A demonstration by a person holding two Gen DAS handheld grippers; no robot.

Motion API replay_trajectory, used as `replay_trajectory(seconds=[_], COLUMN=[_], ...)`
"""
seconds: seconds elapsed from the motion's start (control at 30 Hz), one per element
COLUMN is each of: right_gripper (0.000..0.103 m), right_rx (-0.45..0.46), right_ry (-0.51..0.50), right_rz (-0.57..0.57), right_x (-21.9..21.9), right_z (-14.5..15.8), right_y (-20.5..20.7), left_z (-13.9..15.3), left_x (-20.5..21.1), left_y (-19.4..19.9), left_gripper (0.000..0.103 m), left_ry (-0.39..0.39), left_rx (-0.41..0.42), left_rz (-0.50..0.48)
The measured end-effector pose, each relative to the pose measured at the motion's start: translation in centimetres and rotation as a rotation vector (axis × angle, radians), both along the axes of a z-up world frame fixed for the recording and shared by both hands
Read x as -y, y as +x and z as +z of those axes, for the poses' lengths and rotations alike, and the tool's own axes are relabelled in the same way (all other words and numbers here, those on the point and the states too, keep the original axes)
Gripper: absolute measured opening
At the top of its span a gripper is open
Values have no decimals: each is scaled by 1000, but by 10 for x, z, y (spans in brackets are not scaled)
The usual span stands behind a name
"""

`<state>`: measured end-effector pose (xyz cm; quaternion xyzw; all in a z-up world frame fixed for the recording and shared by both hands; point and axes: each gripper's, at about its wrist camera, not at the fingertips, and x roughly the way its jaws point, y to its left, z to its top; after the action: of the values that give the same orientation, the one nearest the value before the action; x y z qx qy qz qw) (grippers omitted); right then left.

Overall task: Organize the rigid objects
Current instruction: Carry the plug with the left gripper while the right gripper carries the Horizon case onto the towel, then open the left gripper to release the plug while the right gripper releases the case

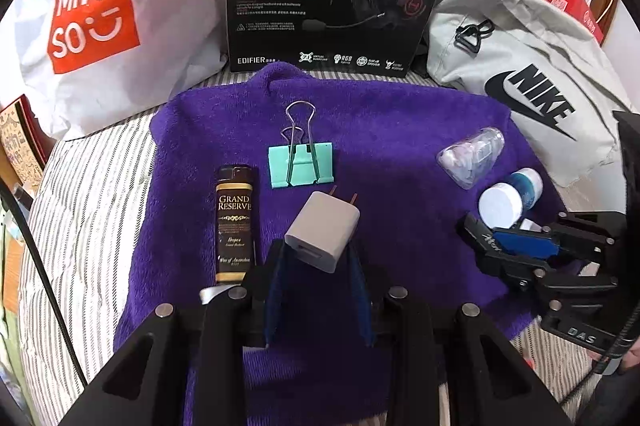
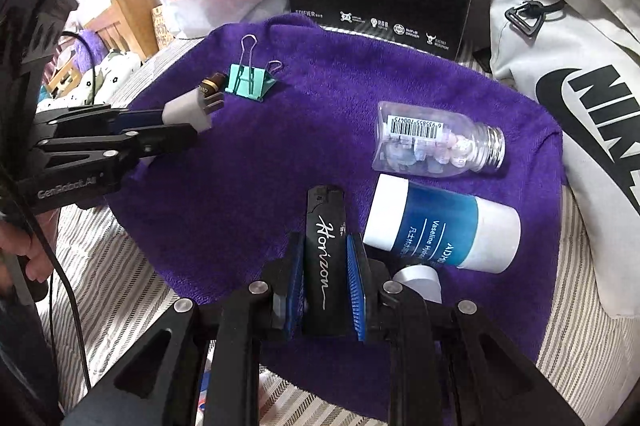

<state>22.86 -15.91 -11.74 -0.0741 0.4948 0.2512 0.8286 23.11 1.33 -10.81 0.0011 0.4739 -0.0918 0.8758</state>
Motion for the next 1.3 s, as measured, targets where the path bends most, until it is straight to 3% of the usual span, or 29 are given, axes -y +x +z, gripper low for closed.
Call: replay_trajectory(seconds=[0.6, 0.8, 0.93, 1.03, 1.13, 1.3], right_gripper=[22, 23, 29, 44, 45, 46], right_rx=[8, -4, -39, -28, -16, 19], right_ry=[52, 38, 46, 17, 34, 43], right_rz=[31, 45, 28, 11, -9, -68], right_x=[9, 10, 16, 21, 31, 44], right_z=[-1, 0, 1, 3, 9, 25], right_y=[-2, -4, -4, -10, -17, -33], left_z=[-10, -10, -9, -3, 7, 32], left_x=[11, 16, 18, 17, 18, 20], left_y=[18, 11, 5, -1, -11, -37], left_gripper=[30, 46, 49, 51, 57, 58], left_ry=[75, 83, 82, 57, 43, 32], left_rx=[2, -12, -20, -19, 5, 53], left_rz=[-38, -67, -63, -58, -53, -50])
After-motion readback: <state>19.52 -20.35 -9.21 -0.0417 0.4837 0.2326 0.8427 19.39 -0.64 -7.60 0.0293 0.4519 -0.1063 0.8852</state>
